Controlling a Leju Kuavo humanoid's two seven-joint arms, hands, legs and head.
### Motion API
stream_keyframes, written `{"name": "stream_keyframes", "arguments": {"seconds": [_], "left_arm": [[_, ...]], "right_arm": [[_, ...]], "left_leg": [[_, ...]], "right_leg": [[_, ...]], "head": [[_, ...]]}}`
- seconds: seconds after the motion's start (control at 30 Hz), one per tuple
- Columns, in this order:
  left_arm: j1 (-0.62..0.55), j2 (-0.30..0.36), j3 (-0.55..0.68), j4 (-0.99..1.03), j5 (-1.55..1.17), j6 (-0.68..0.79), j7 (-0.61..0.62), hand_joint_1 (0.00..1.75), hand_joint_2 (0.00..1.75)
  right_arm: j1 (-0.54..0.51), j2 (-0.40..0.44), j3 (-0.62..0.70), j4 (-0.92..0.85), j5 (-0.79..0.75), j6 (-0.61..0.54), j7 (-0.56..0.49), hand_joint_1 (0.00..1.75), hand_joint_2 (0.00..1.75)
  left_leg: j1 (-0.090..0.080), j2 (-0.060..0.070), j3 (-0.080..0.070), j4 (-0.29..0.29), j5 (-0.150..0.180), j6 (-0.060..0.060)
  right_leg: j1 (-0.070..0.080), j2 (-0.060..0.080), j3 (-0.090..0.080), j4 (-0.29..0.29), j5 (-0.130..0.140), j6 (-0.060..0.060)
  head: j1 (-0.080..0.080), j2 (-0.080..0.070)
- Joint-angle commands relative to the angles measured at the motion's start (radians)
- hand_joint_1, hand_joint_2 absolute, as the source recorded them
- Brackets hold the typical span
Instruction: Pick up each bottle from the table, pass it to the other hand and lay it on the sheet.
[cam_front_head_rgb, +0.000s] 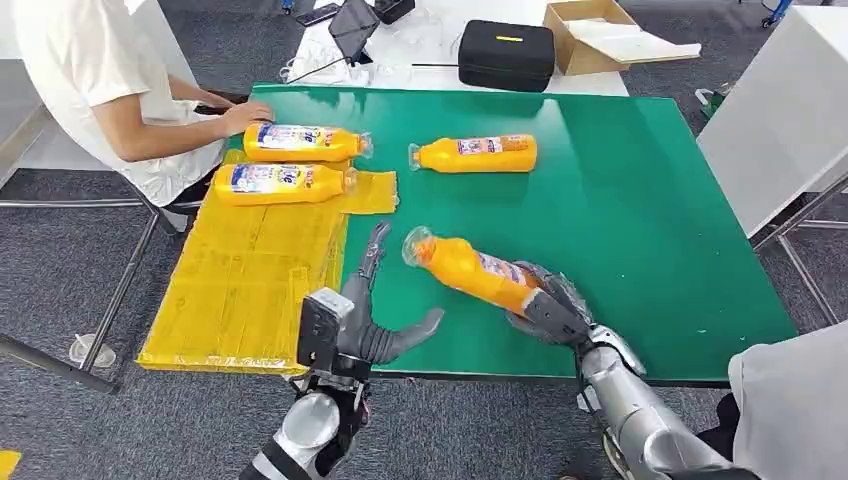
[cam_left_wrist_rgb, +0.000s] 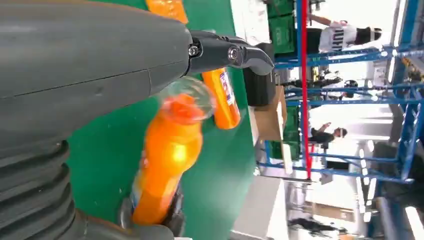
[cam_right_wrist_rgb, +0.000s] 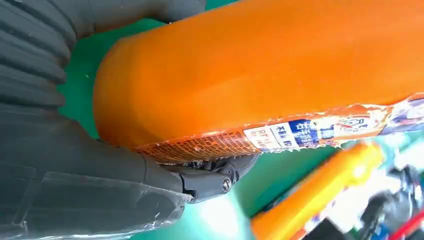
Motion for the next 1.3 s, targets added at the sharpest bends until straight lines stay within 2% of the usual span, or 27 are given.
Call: {"name": "stream_keyframes", "arguments": {"seconds": [0.03,0.1,0.23,0.27,0.33,0.47,0.8,0.87,0.9,0.97,1.0,1.03,1.07,1.1,1.17,1.3], "left_arm": [[0.178,0.098,0.08,-0.151,0.193,-0.034,-0.023,0.0,1.75],[0.184,0.092,0.09,-0.156,0.208,-0.035,-0.023,0.0,1.75],[0.239,0.115,0.126,-0.187,0.458,-0.215,0.095,0.0,1.75],[0.235,0.119,0.12,-0.175,0.465,-0.235,0.095,0.0,1.75],[0.207,0.11,0.108,-0.143,0.459,-0.266,0.092,0.0,1.75],[0.16,0.084,0.087,-0.1,0.435,-0.276,0.1,0.0,1.75],[0.161,0.085,0.087,-0.096,0.434,-0.275,0.1,0.0,1.75],[0.148,0.086,0.071,-0.083,0.409,-0.268,0.097,0.0,1.75],[0.138,0.081,0.066,-0.069,0.407,-0.267,0.101,0.0,1.75],[0.103,0.066,0.044,-0.015,0.397,-0.257,0.108,0.0,1.75],[0.088,0.062,0.035,0.0,0.375,-0.24,0.092,0.0,1.75],[0.079,0.058,0.031,0.008,0.357,-0.229,0.078,0.0,1.75],[0.065,0.054,0.025,0.016,0.322,-0.203,0.049,0.0,1.75],[0.059,0.054,0.018,0.017,0.285,-0.172,0.025,0.0,1.75],[0.052,0.051,0.017,0.013,0.261,-0.149,0.014,0.0,1.75],[0.049,0.047,0.034,-0.002,0.246,-0.114,0.004,0.0,1.75]], "right_arm": [[0.342,0.119,-0.102,-0.59,-0.223,0.008,0.049,1.69,1.75],[0.347,0.126,-0.108,-0.604,-0.24,0.008,0.052,1.73,1.75],[0.41,0.164,-0.022,-0.726,-0.296,0.033,0.069,1.68,1.75],[0.404,0.164,0.007,-0.722,-0.296,0.04,0.071,1.64,1.75],[0.362,0.143,0.073,-0.673,-0.325,0.096,0.109,1.38,1.75],[0.291,0.132,0.141,-0.554,-0.301,0.115,0.138,1.4,1.75],[0.29,0.13,0.145,-0.545,-0.3,0.114,0.136,1.4,1.75],[0.274,0.119,0.191,-0.52,-0.269,0.14,0.144,1.43,1.75],[0.262,0.123,0.21,-0.502,-0.261,0.148,0.146,1.4,1.75],[0.216,0.147,0.278,-0.426,-0.23,0.152,0.141,1.34,1.75],[0.199,0.157,0.302,-0.402,-0.231,0.15,0.14,1.24,1.75],[0.188,0.164,0.32,-0.392,-0.23,0.151,0.14,0.96,1.75],[0.172,0.172,0.342,-0.375,-0.232,0.151,0.143,0.99,1.75],[0.165,0.174,0.354,-0.37,-0.235,0.148,0.151,1.2,1.75],[0.157,0.175,0.37,-0.369,-0.23,0.146,0.154,1.75,1.75],[0.155,0.165,0.404,-0.381,-0.215,0.147,0.161,1.75,1.75]], "left_leg": [[0.001,0.004,0.005,-0.002,-0.003,-0.001],[0.001,0.003,0.004,-0.001,-0.005,-0.001],[0.002,0.005,0.005,0.001,-0.009,-0.002],[0.001,0.004,0.001,0.0,-0.006,-0.001],[0.001,0.005,0.004,0.0,-0.008,-0.001],[0.001,0.005,0.002,0.001,-0.007,-0.001],[0.0,0.001,-0.001,-0.001,-0.003,0.0],[0.001,0.002,0.003,0.0,-0.005,0.0],[0.001,0.001,-0.001,-0.001,-0.003,0.0],[0.001,0.004,0.003,0.0,-0.005,0.0],[0.001,0.003,0.0,-0.001,-0.003,0.0],[0.001,0.004,0.001,-0.001,-0.004,0.0],[0.001,0.005,0.002,0.0,-0.005,0.0],[0.002,0.005,0.003,0.0,-0.005,0.0],[0.001,0.003,0.001,0.0,-0.004,0.0],[0.001,0.003,0.002,0.0,-0.005,0.0]], "right_leg": [[0.001,0.004,0.005,-0.002,-0.002,-0.003],[0.001,0.003,0.003,-0.001,-0.003,-0.003],[0.002,0.005,0.003,0.002,-0.007,-0.003],[0.001,0.004,0.0,0.0,-0.005,-0.001],[0.001,0.006,0.002,0.0,-0.006,-0.002],[0.001,0.005,0.0,0.0,-0.005,-0.002],[0.0,0.001,-0.002,-0.001,-0.004,-0.001],[0.001,0.002,0.002,-0.001,-0.005,-0.002],[0.001,0.001,-0.002,-0.001,-0.004,-0.001],[0.001,0.004,0.001,0.0,-0.005,-0.002],[0.001,0.003,-0.002,-0.001,-0.003,-0.001],[0.001,0.004,-0.001,-0.001,-0.003,-0.002],[0.001,0.005,0.0,-0.001,-0.003,-0.002],[0.002,0.005,0.001,0.0,-0.004,-0.003],[0.001,0.003,0.0,0.0,-0.004,-0.002],[0.001,0.002,0.001,0.0,-0.005,-0.002]], "head": [[0.0,0.0],[0.0,0.0],[-0.001,0.0],[0.0,0.0],[0.0,0.0],[0.0,0.0],[0.0,0.0],[0.0,0.0],[0.0,0.0],[0.0,0.0],[0.0,0.0],[0.0,0.0],[0.0,0.0],[0.0,0.0],[0.0,0.0],[0.0,0.0]]}}
